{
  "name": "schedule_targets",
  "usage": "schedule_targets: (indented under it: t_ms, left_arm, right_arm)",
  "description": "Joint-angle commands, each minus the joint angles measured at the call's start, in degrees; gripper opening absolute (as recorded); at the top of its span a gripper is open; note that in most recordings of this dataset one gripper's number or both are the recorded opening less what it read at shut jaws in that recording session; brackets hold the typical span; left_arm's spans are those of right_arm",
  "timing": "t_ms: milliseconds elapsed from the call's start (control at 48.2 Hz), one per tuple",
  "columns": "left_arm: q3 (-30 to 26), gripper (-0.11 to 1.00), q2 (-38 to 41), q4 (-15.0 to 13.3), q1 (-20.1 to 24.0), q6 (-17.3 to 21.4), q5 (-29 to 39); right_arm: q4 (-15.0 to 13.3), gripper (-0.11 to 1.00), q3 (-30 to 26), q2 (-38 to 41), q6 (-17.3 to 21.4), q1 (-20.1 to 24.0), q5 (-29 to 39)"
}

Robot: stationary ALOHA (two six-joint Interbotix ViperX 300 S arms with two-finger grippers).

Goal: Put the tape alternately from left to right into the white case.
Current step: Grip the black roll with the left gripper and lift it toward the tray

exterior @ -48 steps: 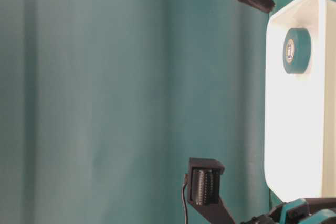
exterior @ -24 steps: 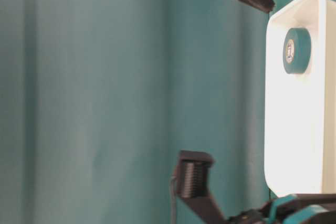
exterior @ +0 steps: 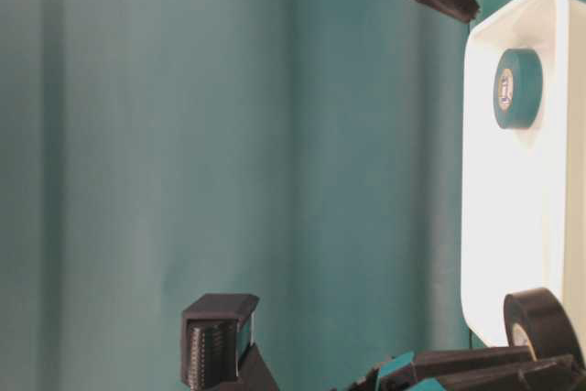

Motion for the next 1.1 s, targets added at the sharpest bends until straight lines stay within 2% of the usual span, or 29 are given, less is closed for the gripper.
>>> schedule_targets:
  t_ms: [0,187,352,622,1078]
  left_arm:
    - [0.4,-0.03,-1.2,0.2,0.9,1.0,-0.2]
    - [0.4,-0.03,-1.2,0.2,3.8,4.7,-0.2]
    - [0.1,-0.03,-1.1,0.2,8.3,7.5,-0.2]
    - [-0.9,-0.03,-0.4,0.2,16.4,14.5,-0.5]
    - [-7.0,-0.03,7.8,0.2,25.2,24.4,-3.0]
  right_arm:
    - [0.0,0.67,-1.2,-0.4,0.0,0.2,-0.3]
    - [0.0,0.67,-1.2,-0.4,0.0,0.2,-0.3]
    - [-0.1,0.67,-1.2,-0.4,0.0,0.2,-0.3]
    - [-0.1,0.67,-1.2,-0.4,0.0,0.2,-0.3]
    - [-0.1,0.67,-1.6,-0.3,0.0,0.2,-0.3]
